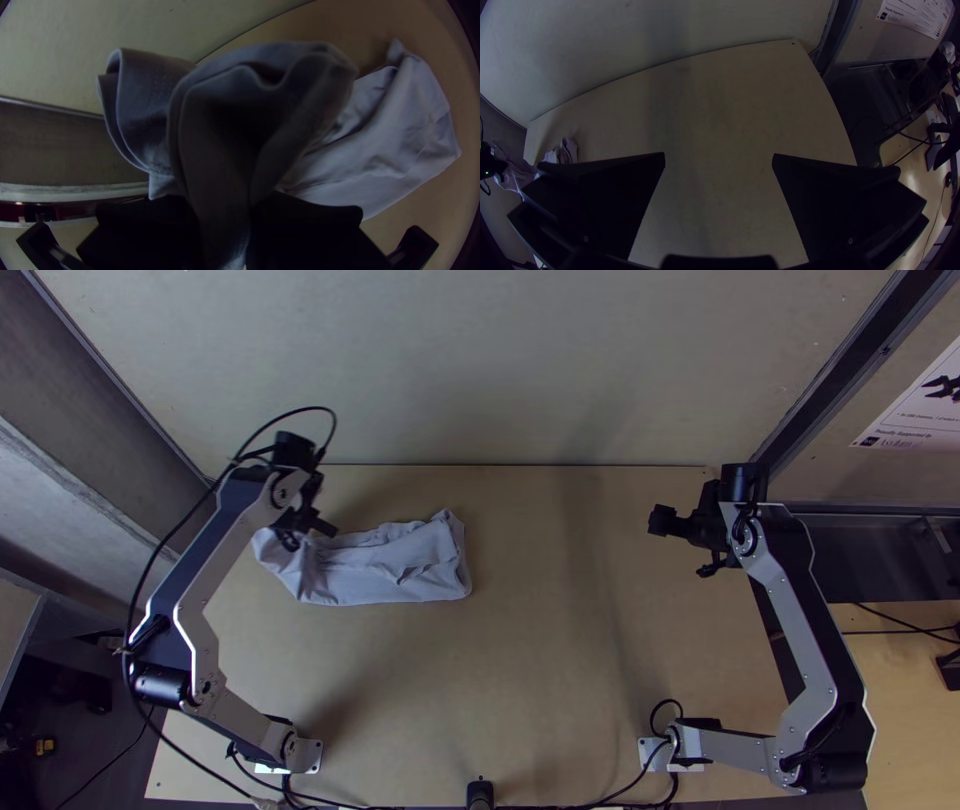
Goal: Fold the t-shirt
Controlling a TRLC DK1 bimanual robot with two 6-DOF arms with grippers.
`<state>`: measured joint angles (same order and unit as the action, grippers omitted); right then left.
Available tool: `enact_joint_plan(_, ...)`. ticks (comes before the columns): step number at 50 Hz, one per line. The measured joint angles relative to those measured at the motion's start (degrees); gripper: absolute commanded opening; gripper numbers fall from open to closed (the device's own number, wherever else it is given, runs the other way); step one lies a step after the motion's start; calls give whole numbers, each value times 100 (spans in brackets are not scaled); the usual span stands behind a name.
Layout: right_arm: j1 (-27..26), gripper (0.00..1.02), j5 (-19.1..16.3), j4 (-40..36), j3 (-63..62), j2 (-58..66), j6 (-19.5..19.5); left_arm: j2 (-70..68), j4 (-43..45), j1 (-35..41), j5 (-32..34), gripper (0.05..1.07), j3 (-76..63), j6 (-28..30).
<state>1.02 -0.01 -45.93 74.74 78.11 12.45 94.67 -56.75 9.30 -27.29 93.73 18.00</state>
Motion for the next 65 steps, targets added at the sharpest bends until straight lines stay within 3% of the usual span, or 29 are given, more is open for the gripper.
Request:
enact_joint_plan(28, -509, 98, 0, 2, -470, -446, -42, 2100, -1187, 2063, -334, 10, 2173, -1541)
enact_joint_plan(30, -557, 98, 0, 2, -527, -496, -55, 2214, -1228, 2159, -339, 26, 2297, -1620)
enact_joint_plan(34, -662, 98, 0, 2, -660, -599, -120, 2472, -1331, 2341, -262, 86, 2603, -1792)
enact_joint_plan(36, -706, 98, 2, 0, -706, -643, -157, 2577, -1340, 2413, 4, 102, 2754, -1862)
enact_joint_plan(47, -861, 98, 0, 0, -999, -909, -337, 2981, -892, 2612, 2238, 103, 3440, -2752)
enact_joint_plan(56, -866, 98, 0, 0, -1272, -1139, -398, 3235, -402, 2516, 4347, 103, 3930, -4234)
enact_joint_plan(65, -866, 98, 0, 2, -1434, -1285, -413, 3517, -533, 2433, 4684, 103, 4004, -4669)
